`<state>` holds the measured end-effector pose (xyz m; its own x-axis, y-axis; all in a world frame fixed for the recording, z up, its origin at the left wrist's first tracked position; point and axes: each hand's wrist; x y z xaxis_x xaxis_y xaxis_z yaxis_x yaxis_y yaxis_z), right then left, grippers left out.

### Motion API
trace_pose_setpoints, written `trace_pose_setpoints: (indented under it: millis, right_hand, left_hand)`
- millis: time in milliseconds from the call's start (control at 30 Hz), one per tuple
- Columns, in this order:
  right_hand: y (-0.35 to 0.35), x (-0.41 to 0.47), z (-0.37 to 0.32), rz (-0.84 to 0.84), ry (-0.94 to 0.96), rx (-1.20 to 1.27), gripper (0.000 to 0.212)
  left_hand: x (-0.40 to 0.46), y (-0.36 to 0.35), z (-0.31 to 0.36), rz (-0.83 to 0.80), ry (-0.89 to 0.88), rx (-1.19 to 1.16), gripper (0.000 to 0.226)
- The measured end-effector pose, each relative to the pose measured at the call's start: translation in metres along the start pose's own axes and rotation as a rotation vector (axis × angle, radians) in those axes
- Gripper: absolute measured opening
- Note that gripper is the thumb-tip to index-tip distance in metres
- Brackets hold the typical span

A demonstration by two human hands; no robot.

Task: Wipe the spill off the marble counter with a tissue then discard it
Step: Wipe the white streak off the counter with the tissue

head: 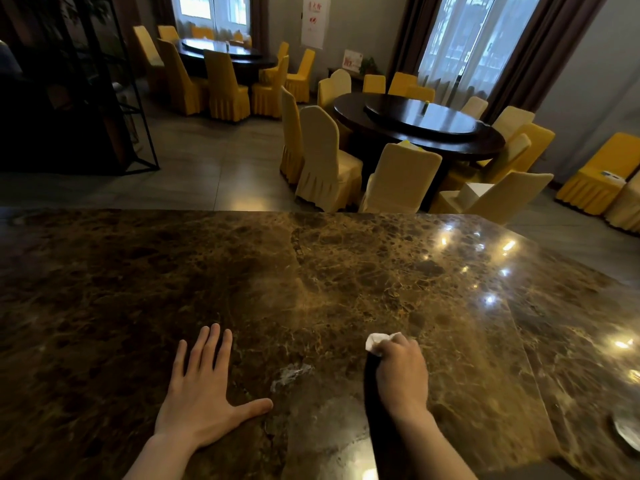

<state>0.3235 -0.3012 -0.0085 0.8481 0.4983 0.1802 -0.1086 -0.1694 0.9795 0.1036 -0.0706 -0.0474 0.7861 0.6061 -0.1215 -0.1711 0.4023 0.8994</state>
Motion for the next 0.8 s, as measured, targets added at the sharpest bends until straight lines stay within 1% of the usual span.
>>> trace_pose_setpoints:
  millis: [33, 67, 100, 167, 233, 267, 300, 400, 433, 467, 533, 600, 633, 667, 700, 733, 800]
  right_hand:
    - [0.001, 0.0, -0.003, 0.008, -0.014, -0.024, 0.026]
    - [0.001, -0.003, -0.012, 0.005, 0.012, -0.035, 0.023]
    - [0.0, -0.008, -0.024, -0.004, 0.063, -0.016, 0.019]
    - [-0.003, -0.024, -0.043, -0.037, 0.221, 0.045, 0.012]
    - [-0.003, -0.034, -0.042, -0.069, 0.368, 0.039, 0.009]
    - [0.0, -0.031, -0.035, -0.07, 0.386, 0.022, 0.008]
    - [0.002, -0.026, -0.024, -0.055, 0.344, 0.007, 0.009]
    - [0.006, -0.004, 0.002, -0.017, 0.061, -0.041, 0.022]
    - [0.005, -0.001, 0.0, -0.011, 0.001, -0.038, 0.024]
    - [0.004, -0.001, -0.009, -0.004, -0.015, -0.033, 0.024]
    - [0.003, -0.012, -0.039, -0.047, 0.037, -0.013, 0.019]
    - [-0.002, -0.032, -0.063, -0.045, 0.226, 0.048, 0.004]
    - [-0.004, -0.04, -0.066, -0.021, 0.331, 0.061, 0.002]
    - [-0.004, -0.043, -0.063, -0.028, 0.407, 0.067, 0.005]
    - [-0.003, -0.04, -0.055, -0.033, 0.425, 0.07, 0.01]
    - [-0.001, -0.034, -0.046, -0.034, 0.385, 0.071, 0.015]
    - [0.002, -0.018, -0.027, -0.008, 0.211, 0.045, 0.017]
  left_hand:
    - [0.0, 0.0, 0.0, 0.005, -0.001, -0.003, 0.146]
    - [0.001, -0.001, 0.0, 0.011, -0.003, -0.007, 0.146]
    - [0.001, -0.001, 0.0, 0.012, -0.005, -0.008, 0.146]
    - [0.001, -0.001, 0.0, 0.009, -0.008, -0.01, 0.146]
    - [0.001, 0.0, 0.0, 0.004, -0.001, -0.008, 0.146]
    - [0.001, 0.0, 0.0, -0.005, 0.005, 0.0, 0.146]
    - [0.001, 0.0, 0.0, -0.011, 0.009, 0.007, 0.146]
    - [0.001, 0.001, 0.0, -0.019, 0.015, 0.017, 0.146]
    - [0.001, 0.0, 0.001, -0.021, 0.017, 0.016, 0.146]
    - [0.001, 0.0, 0.0, -0.017, 0.017, 0.014, 0.146]
    - [0.002, -0.001, 0.0, -0.003, 0.009, -0.001, 0.146]
    - [0.002, -0.002, -0.002, 0.006, -0.002, -0.009, 0.146]
    - [0.001, -0.002, -0.003, 0.007, -0.003, -0.003, 0.146]
    - [0.001, -0.002, -0.003, 0.007, -0.003, 0.004, 0.146]
    - [0.001, -0.002, -0.003, 0.006, -0.005, 0.001, 0.146]
    - [0.001, -0.002, -0.003, 0.011, -0.011, -0.008, 0.147]
    - [0.001, -0.001, -0.002, 0.016, -0.017, -0.02, 0.147]
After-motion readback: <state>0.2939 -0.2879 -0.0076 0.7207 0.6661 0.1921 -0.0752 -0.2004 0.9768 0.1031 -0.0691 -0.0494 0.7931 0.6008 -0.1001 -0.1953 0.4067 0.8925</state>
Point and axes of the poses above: each hand's wrist, its own x-axis towards the middle knuckle, its own y-axis out of the back of the hand, z = x × y, and after that the axes turned 15 degrees about -x, right-handed
